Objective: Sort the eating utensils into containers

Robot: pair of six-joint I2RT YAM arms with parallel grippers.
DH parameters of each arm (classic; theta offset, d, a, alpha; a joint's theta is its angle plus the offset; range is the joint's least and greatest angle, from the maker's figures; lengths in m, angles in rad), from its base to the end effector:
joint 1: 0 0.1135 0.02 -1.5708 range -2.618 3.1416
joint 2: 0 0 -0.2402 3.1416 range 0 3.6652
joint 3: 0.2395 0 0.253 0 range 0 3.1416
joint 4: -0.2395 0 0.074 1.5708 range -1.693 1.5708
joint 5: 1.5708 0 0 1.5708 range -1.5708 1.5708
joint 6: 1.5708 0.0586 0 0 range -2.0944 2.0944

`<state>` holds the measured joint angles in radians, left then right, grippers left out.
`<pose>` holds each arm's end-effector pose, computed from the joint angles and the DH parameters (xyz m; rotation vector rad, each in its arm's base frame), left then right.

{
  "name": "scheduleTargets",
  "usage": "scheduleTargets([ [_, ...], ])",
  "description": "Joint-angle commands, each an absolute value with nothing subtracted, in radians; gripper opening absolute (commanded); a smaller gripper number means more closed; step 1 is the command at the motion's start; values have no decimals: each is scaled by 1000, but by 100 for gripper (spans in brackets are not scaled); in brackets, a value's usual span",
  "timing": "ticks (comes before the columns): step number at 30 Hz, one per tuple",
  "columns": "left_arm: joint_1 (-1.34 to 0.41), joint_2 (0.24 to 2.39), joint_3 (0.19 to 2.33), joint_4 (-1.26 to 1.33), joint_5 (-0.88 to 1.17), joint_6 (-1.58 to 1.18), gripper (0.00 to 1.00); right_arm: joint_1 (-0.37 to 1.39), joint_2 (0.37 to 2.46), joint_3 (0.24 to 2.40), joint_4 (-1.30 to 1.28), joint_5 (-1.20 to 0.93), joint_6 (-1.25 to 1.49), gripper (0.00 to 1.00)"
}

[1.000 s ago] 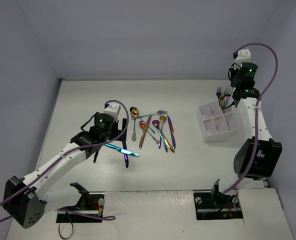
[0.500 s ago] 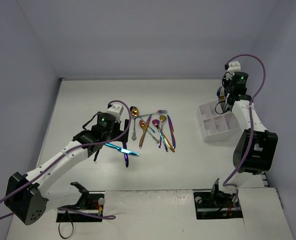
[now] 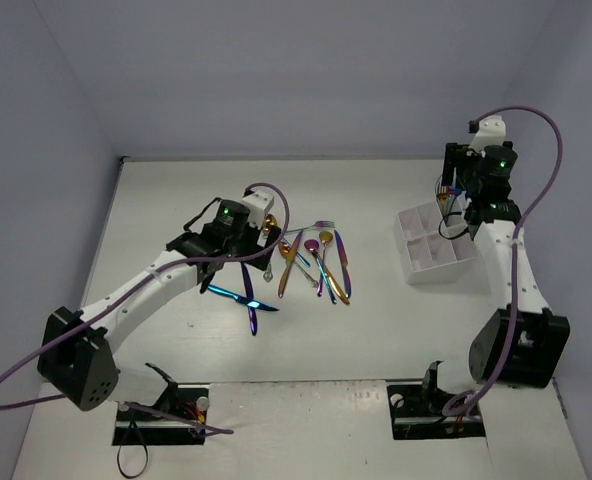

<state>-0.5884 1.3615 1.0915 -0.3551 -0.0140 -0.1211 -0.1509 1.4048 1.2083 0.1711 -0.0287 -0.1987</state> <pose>0.2754 -0.1828 0.2632 0.5067 2.1635 -0.3803 0.3617 -0.0533 0.3579 -0.0607 1.6006 -0.2489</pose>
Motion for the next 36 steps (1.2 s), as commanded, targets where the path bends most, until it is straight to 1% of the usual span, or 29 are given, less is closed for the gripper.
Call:
scheduleTargets([
  [1, -580, 1478, 1255, -379, 55, 89, 95, -146, 1235, 1150, 218, -88, -30, 74],
  [4, -571, 1615, 1387, -413, 77, 159, 94, -146, 1146, 1097, 220, -128, 74, 74],
  [7, -560, 1767, 1515, -485, 99, 234, 88, -144, 1083, 1055, 218, -175, 137, 75],
  [8, -557, 1797, 1575, -497, 108, 247, 85, -143, 1052, 1046, 216, -183, 147, 75],
  [10, -543, 1863, 1630, -518, 130, 281, 80, -137, 1010, 1017, 216, -193, 174, 75],
  [13, -528, 1954, 1731, -543, 167, 313, 76, -117, 958, 970, 213, -205, 187, 76],
  [14, -523, 1981, 1757, -547, 174, 324, 73, -114, 948, 960, 210, -211, 189, 76],
  [15, -517, 2023, 1791, -567, 184, 339, 67, -101, 936, 949, 204, -218, 192, 76],
  [16, -514, 2049, 1818, -577, 191, 347, 63, -93, 923, 939, 200, -226, 198, 76],
  [20, -512, 2108, 1886, -581, 200, 367, 57, -71, 896, 917, 191, -249, 219, 77],
  [21, -512, 2123, 1900, -581, 204, 369, 55, -65, 892, 912, 189, -258, 223, 77],
  [25, -512, 2183, 1941, -583, 221, 379, 39, -50, 880, 896, 182, -275, 238, 77],
  [32, -514, 2229, 1969, -583, 278, 391, 37, -37, 870, 888, 164, -278, 233, 78],
  [36, -514, 2253, 1971, -583, 276, 398, 37, -32, 871, 886, 162, -280, 231, 78],
])
